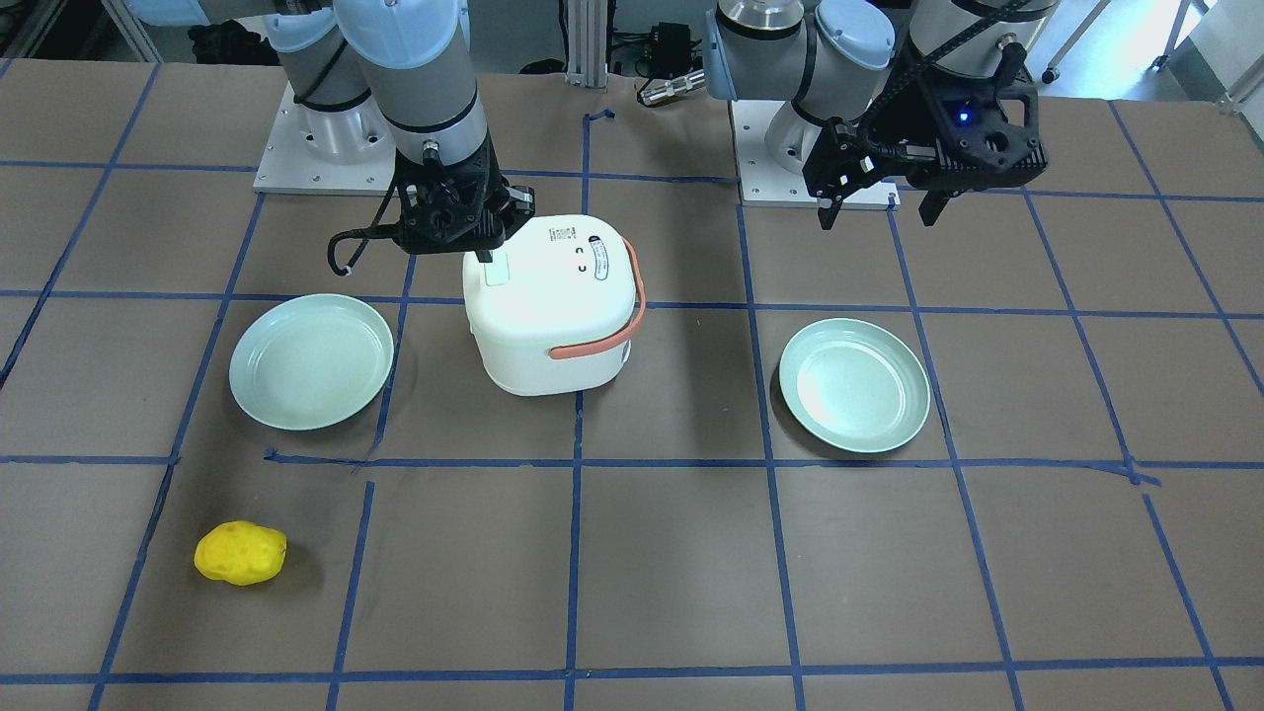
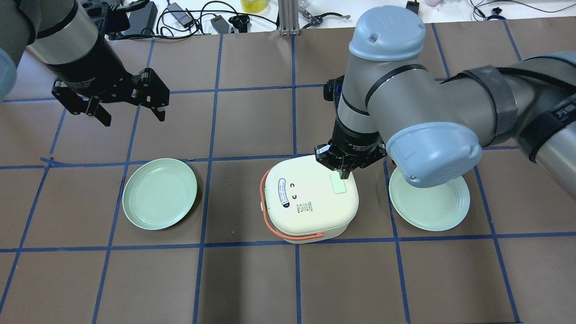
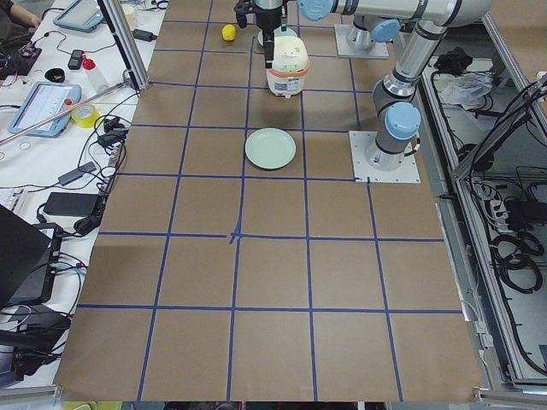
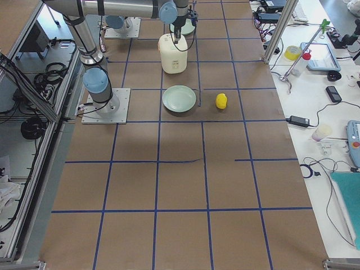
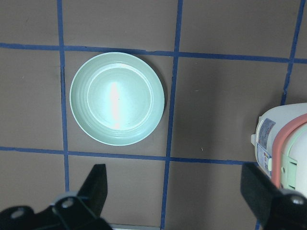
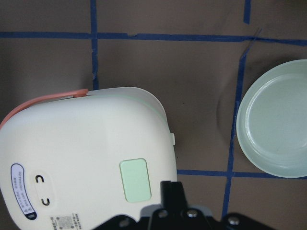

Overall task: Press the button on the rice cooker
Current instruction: 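Press the green button with the right gripper, then lift away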

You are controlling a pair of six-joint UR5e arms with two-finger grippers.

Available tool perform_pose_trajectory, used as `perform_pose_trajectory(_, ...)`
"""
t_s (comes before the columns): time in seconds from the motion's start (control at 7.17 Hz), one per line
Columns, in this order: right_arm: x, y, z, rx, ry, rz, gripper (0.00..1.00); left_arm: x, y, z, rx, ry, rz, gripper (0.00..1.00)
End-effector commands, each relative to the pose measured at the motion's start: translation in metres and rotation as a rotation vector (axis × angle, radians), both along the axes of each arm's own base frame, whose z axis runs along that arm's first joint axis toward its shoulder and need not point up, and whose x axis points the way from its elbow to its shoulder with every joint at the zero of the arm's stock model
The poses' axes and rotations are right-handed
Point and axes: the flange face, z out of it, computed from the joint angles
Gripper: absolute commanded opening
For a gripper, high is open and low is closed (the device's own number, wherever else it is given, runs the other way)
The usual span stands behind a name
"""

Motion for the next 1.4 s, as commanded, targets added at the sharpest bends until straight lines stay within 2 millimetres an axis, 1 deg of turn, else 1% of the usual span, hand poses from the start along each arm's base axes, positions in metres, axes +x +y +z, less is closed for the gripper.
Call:
perform_pose_trajectory(0.0,0.002,0.009,-0.026,0.027,0.006,0.012,0.00,0.000,0.000,0.000,0.000,0.000,0.000,1.00)
perform_pose_trajectory(0.42,0.003,0.008,-0.025,0.015,0.006,0.011,0.00,0.000,0.000,0.000,0.000,0.000,0.000,1.00)
perform_pose_trajectory(0.56,0.003,0.004,-0.017,-0.006,0.013,0.011,0.03,0.000,0.000,0.000,0.000,0.000,0.000,1.00)
perform_pose_trajectory(0.7,-0.003,-0.006,-0.003,-0.047,0.058,0.008,0.99,0.000,0.000,0.000,0.000,0.000,0.000,1.00)
perform_pose_trajectory(0.84,-0.009,-0.019,0.026,-0.071,0.064,-0.006,1.00,0.000,0.000,0.000,0.000,0.000,0.000,1.00)
perform_pose_trajectory(0.98,-0.023,-0.034,0.065,-0.070,0.068,-0.028,1.00,0.000,0.000,0.000,0.000,0.000,0.000,1.00)
perform_pose_trajectory(1.12,-0.061,-0.052,0.096,-0.049,0.071,-0.098,1.00,0.000,0.000,0.000,0.000,0.000,0.001,1.00)
perform_pose_trajectory(1.26,-0.097,-0.068,0.122,-0.074,0.063,-0.115,1.00,0.000,0.000,0.000,0.000,0.000,0.001,1.00)
